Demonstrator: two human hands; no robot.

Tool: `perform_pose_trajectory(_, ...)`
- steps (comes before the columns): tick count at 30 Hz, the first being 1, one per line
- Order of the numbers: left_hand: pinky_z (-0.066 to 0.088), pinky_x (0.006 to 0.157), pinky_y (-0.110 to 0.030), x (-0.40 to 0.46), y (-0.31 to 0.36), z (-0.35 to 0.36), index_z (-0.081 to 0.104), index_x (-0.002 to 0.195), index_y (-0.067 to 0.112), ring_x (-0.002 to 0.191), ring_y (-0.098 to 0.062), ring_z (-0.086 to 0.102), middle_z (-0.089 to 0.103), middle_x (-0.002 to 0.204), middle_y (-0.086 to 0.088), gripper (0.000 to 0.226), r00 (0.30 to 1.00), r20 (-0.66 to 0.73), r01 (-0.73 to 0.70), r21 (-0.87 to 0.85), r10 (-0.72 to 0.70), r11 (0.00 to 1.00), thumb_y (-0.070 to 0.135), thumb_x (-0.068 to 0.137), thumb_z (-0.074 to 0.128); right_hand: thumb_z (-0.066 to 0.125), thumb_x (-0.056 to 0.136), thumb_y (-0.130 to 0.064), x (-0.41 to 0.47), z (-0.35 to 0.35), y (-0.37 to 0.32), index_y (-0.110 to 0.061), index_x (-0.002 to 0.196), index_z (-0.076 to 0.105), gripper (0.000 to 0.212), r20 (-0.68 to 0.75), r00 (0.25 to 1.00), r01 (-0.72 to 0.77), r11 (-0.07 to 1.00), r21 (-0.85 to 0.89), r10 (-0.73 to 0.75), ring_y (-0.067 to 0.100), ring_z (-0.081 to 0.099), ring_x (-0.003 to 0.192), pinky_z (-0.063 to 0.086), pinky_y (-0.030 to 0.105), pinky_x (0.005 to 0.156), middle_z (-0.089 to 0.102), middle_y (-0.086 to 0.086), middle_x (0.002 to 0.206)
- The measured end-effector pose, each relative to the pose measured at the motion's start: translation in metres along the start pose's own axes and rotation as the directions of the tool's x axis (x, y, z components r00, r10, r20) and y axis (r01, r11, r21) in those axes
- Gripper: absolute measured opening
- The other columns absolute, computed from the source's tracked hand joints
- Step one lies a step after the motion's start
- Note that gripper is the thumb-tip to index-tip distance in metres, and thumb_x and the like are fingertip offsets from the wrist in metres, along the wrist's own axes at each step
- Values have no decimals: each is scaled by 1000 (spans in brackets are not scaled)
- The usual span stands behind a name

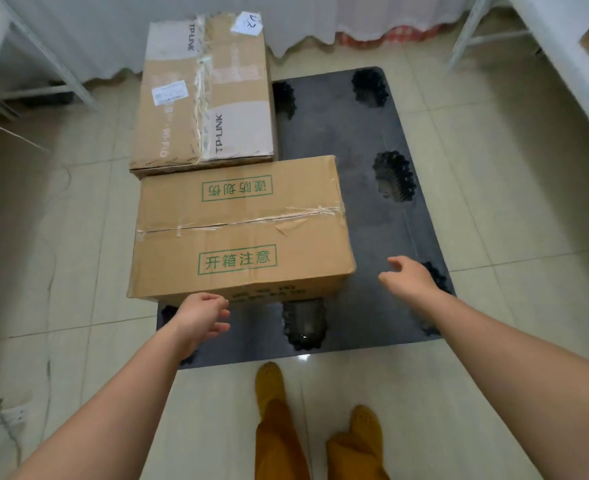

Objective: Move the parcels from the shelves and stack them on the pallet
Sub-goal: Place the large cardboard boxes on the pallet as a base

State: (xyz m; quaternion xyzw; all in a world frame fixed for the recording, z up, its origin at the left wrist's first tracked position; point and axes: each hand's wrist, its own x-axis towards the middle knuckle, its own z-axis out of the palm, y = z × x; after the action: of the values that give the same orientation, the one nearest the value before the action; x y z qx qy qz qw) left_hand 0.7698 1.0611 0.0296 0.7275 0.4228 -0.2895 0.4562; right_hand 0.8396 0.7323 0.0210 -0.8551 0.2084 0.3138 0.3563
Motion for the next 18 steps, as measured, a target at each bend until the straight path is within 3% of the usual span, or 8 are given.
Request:
perform_pose_trajectory(5, 54, 74, -32, -70, 20, 48, 55, 122, 8, 86, -26, 67, 66, 107, -11, 23, 992, 66, -104, -4, 104, 995, 19, 103, 49, 56, 91, -20, -49, -43, 34, -14, 139, 50, 49, -54, 999, 7, 998, 65, -4, 22, 52, 123, 35, 23, 87, 53, 6, 140)
perform_pose_trajectory(9, 52, 69, -29, -118, 33, 84, 55, 122, 6, 86, -27, 65, 65, 111, -14, 23, 977, 116, -182, 38, 176, 983, 16, 104, 47, 58, 91, -15, -88, -56, 68, -13, 130, 58, 39, -127, 992, 6, 971, 239, 25, 16, 52, 102, 36, 20, 83, 59, 5, 131)
perform_pose_trajectory(13, 53, 81, -35, -156, 27, 120, 57, 122, 8, 85, -23, 67, 66, 111, -11, 24, 954, 169, -265, 90, 247, 960, 18, 104, 45, 58, 89, -10, -130, -47, 122, -12, 125, 62, 36, -206, 975, 4, 931, 366, 77, 19, 58, 112, 42, 23, 90, 63, 5, 125)
perform_pose_trajectory(15, 53, 83, -36, -174, 15, 139, 57, 120, 9, 82, -23, 66, 66, 111, -12, 21, 940, 198, -295, 72, 277, 953, 16, 104, 44, 57, 90, -10, -153, -41, 153, -12, 122, 64, 33, -236, 960, -29, 895, 446, 149, 20, 59, 108, 43, 24, 89, 64, 3, 116)
perform_pose_trajectory(18, 52, 71, -31, -202, -8, 166, 58, 118, 7, 78, -24, 66, 67, 105, -14, 20, 932, 233, -287, 12, 277, 958, 15, 104, 45, 54, 94, -16, -189, -31, 198, -15, 108, 67, 20, -193, 932, -114, 755, 645, 305, 24, 63, 100, 51, 36, 92, 65, 2, 106)
